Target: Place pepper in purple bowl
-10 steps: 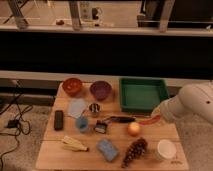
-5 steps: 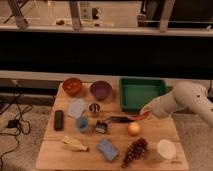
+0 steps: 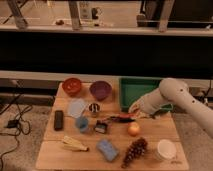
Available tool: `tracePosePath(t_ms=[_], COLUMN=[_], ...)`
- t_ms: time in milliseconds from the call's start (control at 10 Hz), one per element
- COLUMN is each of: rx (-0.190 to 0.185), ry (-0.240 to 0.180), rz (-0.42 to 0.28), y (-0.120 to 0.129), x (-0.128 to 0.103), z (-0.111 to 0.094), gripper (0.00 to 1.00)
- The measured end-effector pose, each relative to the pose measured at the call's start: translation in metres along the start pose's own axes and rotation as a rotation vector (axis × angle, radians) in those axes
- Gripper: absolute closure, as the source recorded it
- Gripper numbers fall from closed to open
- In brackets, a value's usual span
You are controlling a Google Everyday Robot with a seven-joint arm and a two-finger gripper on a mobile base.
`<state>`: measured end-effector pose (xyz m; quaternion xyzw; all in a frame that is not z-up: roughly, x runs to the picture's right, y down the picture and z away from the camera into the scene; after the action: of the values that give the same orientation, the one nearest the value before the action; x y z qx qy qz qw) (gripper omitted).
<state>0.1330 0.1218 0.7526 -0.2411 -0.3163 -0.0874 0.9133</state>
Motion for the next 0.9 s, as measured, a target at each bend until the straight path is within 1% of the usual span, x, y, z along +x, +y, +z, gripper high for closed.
tracePosePath(t_ms=[200, 300, 400, 600, 700, 900], rx=[-0.025, -0.047, -0.055, -0.045, -0.031, -0.01], ry=[-0.015, -0.021, -0.014, 0.007, 0.03, 0.061], rz=[-0.029, -0.049, -0.055, -0.051, -0.037, -0.018], y=[-0.013, -0.019, -0.021, -0.019, -0.013, -0.004], x=[-0.024, -0.041, -0.055, -0.072, -0.075, -0.07], z=[0.018, 0.026, 0.028, 0.02, 0.007, -0.016], gripper=[0.93, 0.93, 0.93, 0.93, 0.93, 0.93])
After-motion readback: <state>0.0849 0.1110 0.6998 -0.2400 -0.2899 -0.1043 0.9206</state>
